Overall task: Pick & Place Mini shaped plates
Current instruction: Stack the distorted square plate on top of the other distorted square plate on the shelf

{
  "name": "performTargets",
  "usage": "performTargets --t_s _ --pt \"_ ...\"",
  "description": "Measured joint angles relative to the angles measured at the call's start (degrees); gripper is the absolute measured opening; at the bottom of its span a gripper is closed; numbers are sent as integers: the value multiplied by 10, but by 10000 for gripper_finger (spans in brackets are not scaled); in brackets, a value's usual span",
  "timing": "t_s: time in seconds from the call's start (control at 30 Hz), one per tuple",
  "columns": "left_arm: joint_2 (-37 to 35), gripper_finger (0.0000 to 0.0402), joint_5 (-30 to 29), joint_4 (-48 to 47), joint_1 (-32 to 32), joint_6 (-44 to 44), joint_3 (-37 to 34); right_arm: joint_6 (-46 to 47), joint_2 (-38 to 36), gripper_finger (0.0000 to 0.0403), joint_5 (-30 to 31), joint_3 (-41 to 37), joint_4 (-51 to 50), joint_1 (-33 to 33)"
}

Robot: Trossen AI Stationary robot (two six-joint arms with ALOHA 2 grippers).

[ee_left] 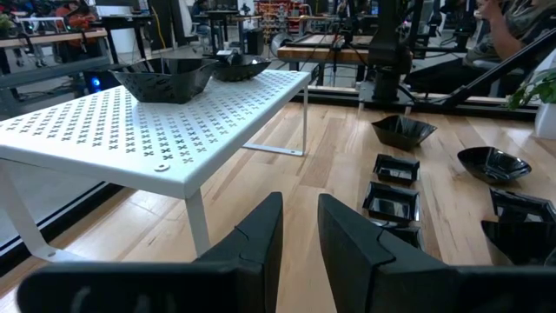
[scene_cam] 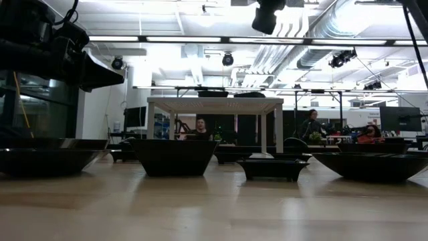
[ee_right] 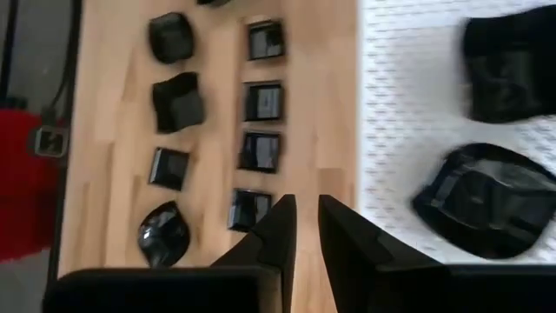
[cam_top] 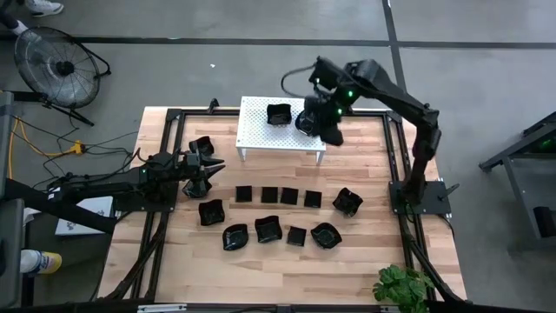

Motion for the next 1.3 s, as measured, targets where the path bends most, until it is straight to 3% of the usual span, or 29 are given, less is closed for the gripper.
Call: performTargets --t_s 0.17,0.3,0.5,0.77,1.03,1.3 --pt "0 73 0 0 0 0 0 -16 -64 47 9 -121 16 59" --pt "0 73 0 0 0 0 0 17 -143 47 14 -262 108 109" --pt "0 73 0 0 0 0 0 117 -258 44 14 -467 246 164" --pt "0 73 0 0 0 0 0 275 -386 39 25 -682 324 192" --pt "0 73 0 0 0 0 0 366 -459 39 40 -831 340 188" --pt "0 73 0 0 0 0 0 428 -472 46 92 -907 360 166"
